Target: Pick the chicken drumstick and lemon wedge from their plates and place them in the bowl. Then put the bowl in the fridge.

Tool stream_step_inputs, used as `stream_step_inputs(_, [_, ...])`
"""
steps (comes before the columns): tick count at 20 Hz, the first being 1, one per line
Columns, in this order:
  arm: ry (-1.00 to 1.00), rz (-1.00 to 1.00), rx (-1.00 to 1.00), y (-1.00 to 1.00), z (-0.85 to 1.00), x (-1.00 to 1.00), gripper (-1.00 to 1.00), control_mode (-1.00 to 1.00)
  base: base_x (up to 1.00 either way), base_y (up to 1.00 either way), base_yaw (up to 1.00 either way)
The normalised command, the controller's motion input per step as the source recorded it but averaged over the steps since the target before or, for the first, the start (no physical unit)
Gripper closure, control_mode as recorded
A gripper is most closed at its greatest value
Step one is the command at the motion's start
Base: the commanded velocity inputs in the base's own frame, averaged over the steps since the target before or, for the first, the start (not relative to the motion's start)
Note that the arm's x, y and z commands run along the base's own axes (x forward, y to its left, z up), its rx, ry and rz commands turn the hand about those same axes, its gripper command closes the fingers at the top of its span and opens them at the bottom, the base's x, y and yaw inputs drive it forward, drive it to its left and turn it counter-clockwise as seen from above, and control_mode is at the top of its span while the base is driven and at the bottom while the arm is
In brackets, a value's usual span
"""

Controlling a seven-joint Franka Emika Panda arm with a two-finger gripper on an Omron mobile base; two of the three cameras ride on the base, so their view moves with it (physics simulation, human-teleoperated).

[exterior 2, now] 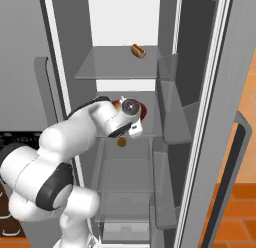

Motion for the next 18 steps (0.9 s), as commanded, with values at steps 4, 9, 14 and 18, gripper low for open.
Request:
stream_step_inputs(4, [-0.23, -0.04, -0.02, 0.13, 0.85, -1.0, -1.0, -1.0, 0.0, 0.0, 0.0])
stream_step_inputs(9, [-0.07, 0.0, -0.03, 0.32, 0.96, -1.0, -1.0, -1.0, 0.0, 0.0, 0.0])
stream_step_inputs(14, [0.31, 0.0, 0.0, 0.05, 1.0, -1.0, -1.0, -1.0, 0.0, 0.0, 0.0])
stream_step_inputs(18, [0.18, 0.08, -0.03, 0.01, 0.46, -1.0, -1.0, -1.0, 0.0, 0.0, 0.0])
